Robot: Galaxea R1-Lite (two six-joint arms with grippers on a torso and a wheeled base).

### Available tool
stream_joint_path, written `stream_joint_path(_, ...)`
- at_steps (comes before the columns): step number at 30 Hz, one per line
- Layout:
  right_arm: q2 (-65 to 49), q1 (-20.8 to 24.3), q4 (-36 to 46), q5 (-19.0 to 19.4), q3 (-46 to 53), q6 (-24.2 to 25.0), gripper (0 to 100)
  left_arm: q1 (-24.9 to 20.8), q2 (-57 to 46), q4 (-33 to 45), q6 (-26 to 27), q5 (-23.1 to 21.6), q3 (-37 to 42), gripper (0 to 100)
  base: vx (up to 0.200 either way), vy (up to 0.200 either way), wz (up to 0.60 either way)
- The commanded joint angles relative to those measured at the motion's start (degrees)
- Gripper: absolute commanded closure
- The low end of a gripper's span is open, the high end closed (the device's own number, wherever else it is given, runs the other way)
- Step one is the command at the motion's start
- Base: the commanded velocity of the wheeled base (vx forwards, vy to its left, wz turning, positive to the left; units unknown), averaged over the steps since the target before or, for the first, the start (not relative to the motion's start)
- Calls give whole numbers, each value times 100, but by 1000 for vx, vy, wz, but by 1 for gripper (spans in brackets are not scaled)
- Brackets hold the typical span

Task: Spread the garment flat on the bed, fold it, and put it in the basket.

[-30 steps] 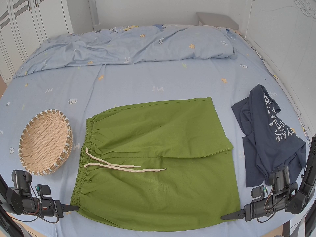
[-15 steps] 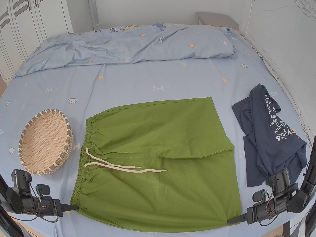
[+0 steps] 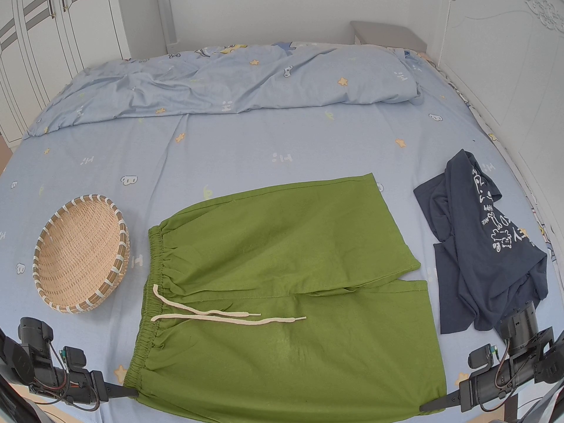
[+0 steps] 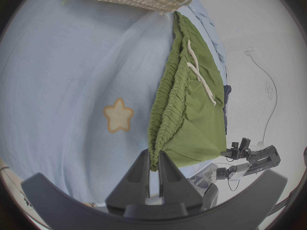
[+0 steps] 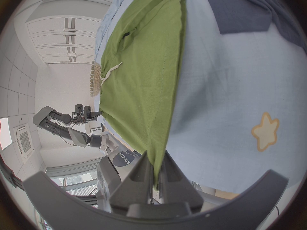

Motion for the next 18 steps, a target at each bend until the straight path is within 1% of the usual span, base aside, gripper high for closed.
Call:
stream_joint_path(1, -585, 40, 146, 16, 96, -5, 100, 325, -668, 397, 47, -9, 96, 100, 0, 0, 0)
stream_joint_path(2, -585, 40, 146, 16, 96, -5, 100, 325, -668, 397, 47, -9, 96, 100, 0, 0, 0)
stream_joint_path(3, -726, 101, 85, 24, 96, 30, 100, 342, -914, 617, 21, -9, 70, 100, 0, 0, 0)
stream_joint_path(7, -1174, 48, 155, -2, -44, 144, 100, 237, -1363, 872, -155, -18, -89, 100, 0, 0, 0)
stream_joint_path(10, -1578, 92, 304, -11, -282, 452, 100, 131, -1626, 1408, -454, -18, -458, 100, 0, 0, 0)
stream_joint_path(11, -1859, 110, 533, -28, -501, 698, 100, -18, -1846, 1865, -682, -18, -783, 100, 0, 0, 0)
stream_joint_path(13, -2237, 110, 1104, -28, -994, 882, 100, -220, -2154, 2559, -1016, -26, -1328, 100, 0, 0, 0)
stream_joint_path(15, -2519, 110, 1869, -28, -1538, 891, 100, -422, -2338, 3078, -1245, -61, -1776, 100, 0, 0, 0)
stream_joint_path(16, -2571, 110, 2053, -28, -1670, 891, 100, -466, -2365, 3157, -1289, -70, -1864, 100, 0, 0, 0)
stream_joint_path(17, -2756, 110, 2633, -28, -2101, 882, 100, -607, -2391, 3359, -1385, -88, -2101, 100, 0, 0, 0)
stream_joint_path(18, -2844, 110, 2959, -28, -2373, 891, 100, -669, -2391, 3429, -1438, -88, -2242, 100, 0, 0, 0)
